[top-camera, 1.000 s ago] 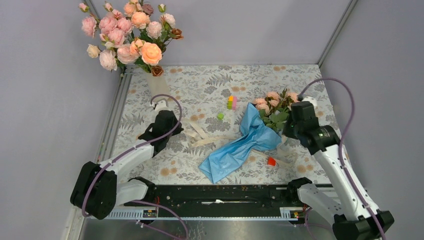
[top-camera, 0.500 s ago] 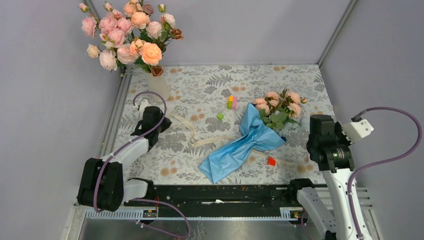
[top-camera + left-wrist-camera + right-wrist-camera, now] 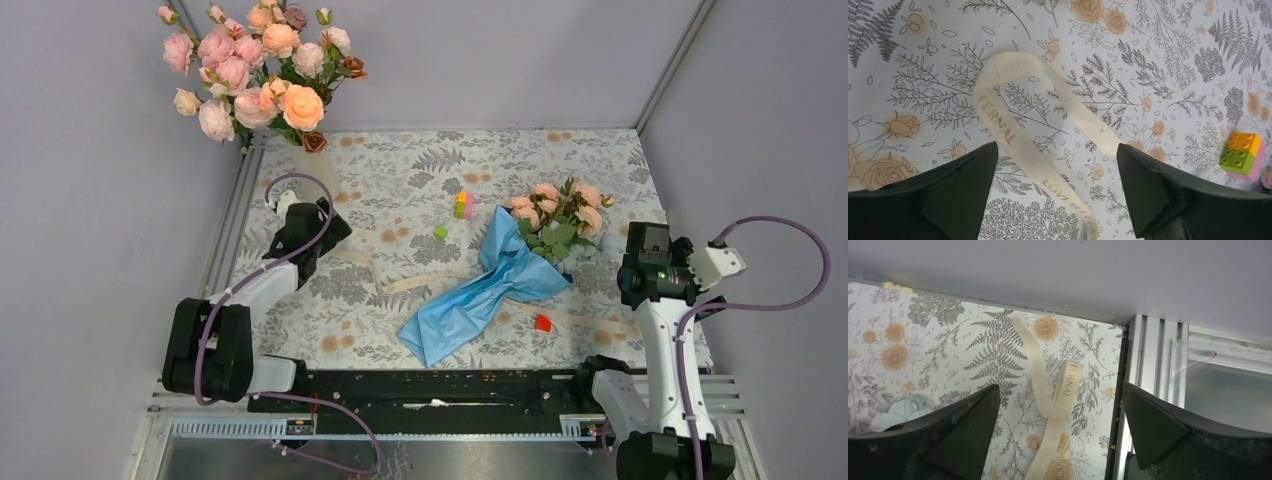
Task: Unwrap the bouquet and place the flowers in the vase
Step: Untie the ribbon from the wrapping paper, then adjust the fake flower at the center of the board.
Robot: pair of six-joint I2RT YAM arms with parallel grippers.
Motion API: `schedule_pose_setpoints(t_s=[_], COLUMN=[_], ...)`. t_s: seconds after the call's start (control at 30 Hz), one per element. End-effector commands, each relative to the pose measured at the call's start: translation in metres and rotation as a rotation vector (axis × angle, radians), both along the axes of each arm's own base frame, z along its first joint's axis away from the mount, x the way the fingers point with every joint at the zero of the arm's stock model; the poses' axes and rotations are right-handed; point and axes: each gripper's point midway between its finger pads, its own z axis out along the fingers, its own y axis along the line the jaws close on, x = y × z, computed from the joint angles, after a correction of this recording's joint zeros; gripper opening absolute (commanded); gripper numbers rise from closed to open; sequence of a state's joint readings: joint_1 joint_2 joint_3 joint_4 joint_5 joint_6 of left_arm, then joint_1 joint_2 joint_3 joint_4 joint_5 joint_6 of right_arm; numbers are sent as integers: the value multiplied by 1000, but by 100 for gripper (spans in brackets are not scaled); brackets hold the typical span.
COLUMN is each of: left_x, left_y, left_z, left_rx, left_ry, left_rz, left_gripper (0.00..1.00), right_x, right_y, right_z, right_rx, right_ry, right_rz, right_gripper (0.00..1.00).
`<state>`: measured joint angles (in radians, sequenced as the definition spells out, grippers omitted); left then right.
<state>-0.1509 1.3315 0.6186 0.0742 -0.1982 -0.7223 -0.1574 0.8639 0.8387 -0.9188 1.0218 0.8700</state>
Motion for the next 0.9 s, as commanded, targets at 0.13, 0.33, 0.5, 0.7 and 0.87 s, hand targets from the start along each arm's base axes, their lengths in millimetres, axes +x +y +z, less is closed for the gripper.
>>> schedule_pose_setpoints(t_s=[0.13,0.33,0.5,0.7,0.87], left_x=[-4,-27,-60,-130,-155], left_y=[-11,-59,-128,-217,-238], left_z=[44,64,83,83,67], left_rx=[24,19,61,-108,-157], left_ry=[-108,-158,-208,-254,-225], left_rz=[-61,-218,-526,-999,-1122], left_gripper=[99,99,99,99,99], right_x=[31,58,63,48,38], right_y=[40,133,201,245,268], right_z=[-10,-32,-57,-68,-84], right_rx=[179,540,870,987,1050], right_ry=[-84,-260,-360,-316,-274], right_rz=[336,747,915,1028,1052], right_gripper=[100,100,93,87,78])
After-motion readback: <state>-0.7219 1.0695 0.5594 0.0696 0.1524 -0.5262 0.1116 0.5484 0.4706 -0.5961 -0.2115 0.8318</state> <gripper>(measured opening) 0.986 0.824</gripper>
